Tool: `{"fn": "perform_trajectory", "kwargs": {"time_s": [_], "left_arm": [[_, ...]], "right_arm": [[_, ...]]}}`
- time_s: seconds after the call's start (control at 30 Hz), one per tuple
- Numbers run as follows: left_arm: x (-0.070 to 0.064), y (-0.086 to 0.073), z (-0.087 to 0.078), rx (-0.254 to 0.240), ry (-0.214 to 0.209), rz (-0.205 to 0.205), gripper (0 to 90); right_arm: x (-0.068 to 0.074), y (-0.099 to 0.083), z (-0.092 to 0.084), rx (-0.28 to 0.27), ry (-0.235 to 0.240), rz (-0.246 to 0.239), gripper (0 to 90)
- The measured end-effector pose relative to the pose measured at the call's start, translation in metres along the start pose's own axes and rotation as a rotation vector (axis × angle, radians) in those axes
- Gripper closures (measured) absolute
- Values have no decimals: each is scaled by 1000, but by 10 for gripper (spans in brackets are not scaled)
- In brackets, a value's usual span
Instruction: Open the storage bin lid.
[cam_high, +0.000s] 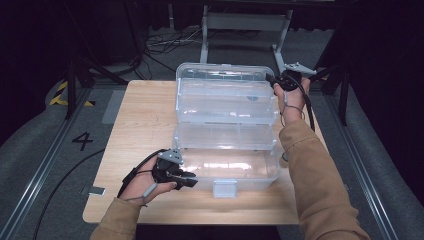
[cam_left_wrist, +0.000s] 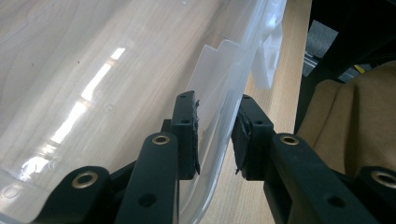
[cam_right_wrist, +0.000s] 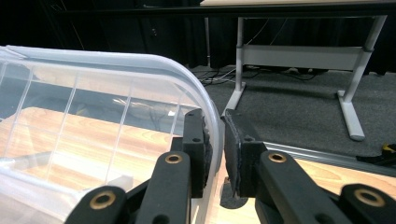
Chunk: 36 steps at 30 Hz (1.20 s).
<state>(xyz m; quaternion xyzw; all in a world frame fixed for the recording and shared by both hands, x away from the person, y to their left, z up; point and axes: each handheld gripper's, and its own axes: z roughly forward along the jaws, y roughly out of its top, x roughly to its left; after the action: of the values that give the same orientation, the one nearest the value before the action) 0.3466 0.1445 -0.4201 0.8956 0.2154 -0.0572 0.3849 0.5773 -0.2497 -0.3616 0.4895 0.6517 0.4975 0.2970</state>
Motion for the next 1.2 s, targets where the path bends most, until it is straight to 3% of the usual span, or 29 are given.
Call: {"fn": "perform_trajectory", "kwargs": {"time_s": [0.5, 1.2], "left_arm": [[1, 0, 0, -1, -4, -2, 729], [1, 0, 0, -3, -10, -3, 729]], "right_arm": [[-3, -7, 9, 20, -3, 8, 805], [-8, -13, 13, 36, 19, 68, 830]]}}
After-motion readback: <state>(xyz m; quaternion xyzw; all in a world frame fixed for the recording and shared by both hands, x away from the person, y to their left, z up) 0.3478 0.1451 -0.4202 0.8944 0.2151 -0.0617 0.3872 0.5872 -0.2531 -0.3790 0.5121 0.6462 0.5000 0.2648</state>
